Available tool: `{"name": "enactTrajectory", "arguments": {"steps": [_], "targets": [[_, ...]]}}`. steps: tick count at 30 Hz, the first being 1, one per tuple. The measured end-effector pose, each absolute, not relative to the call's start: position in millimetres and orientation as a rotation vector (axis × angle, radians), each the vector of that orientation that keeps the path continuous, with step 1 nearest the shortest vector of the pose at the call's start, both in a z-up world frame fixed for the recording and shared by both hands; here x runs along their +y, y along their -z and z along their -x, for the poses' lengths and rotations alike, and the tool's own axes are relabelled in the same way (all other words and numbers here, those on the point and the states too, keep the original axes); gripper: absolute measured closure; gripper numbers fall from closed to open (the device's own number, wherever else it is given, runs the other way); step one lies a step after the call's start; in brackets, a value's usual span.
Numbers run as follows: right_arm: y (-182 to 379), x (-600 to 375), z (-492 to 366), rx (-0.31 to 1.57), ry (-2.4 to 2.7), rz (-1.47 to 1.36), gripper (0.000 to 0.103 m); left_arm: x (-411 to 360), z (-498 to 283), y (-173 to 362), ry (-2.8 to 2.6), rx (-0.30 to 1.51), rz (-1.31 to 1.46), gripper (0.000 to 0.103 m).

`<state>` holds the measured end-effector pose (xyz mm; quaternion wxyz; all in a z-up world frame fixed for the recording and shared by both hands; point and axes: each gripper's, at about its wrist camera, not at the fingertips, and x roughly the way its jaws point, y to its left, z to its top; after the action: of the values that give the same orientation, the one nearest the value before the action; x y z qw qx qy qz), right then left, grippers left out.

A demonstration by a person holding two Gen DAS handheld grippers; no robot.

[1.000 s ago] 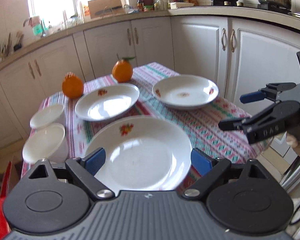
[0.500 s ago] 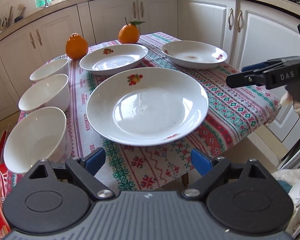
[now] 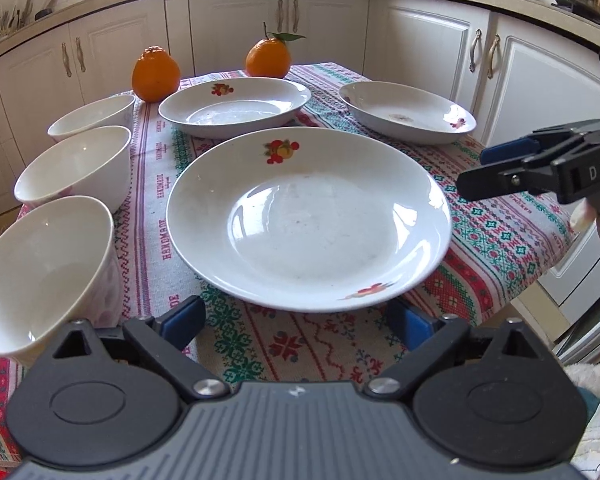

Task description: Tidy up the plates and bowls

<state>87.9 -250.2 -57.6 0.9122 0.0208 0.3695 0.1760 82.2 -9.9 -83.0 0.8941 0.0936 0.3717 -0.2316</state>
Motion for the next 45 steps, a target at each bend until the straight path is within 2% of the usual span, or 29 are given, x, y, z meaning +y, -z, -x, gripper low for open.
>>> {"name": "enactTrajectory", "arguments": {"steps": [1, 16, 38, 42, 45], "targets": [[59, -248, -90, 0.772, -0.370, -0.032, 0.000, -11, -82, 84, 0.485, 0.772, -0.198, 0.000], [75, -220, -123, 0.913, -0.572, -0.040, 0.000, -14, -84, 84, 0.469, 0.775, -0.192, 0.000], [73, -201, -199, 0.966, -0.734, 0.029, 0.000, -13, -85, 84, 0.468, 0.766, -0.191, 0.001], [70, -201, -214, 0.972, -0.776, 0.001, 0.001, -12, -84, 83, 0.473, 0.762, -0.194, 0.001], [68, -198, -222, 0.969, -0.787, 0.021, 0.006, -12, -84, 83, 0.479, 0.761, -0.197, 0.002]]}}
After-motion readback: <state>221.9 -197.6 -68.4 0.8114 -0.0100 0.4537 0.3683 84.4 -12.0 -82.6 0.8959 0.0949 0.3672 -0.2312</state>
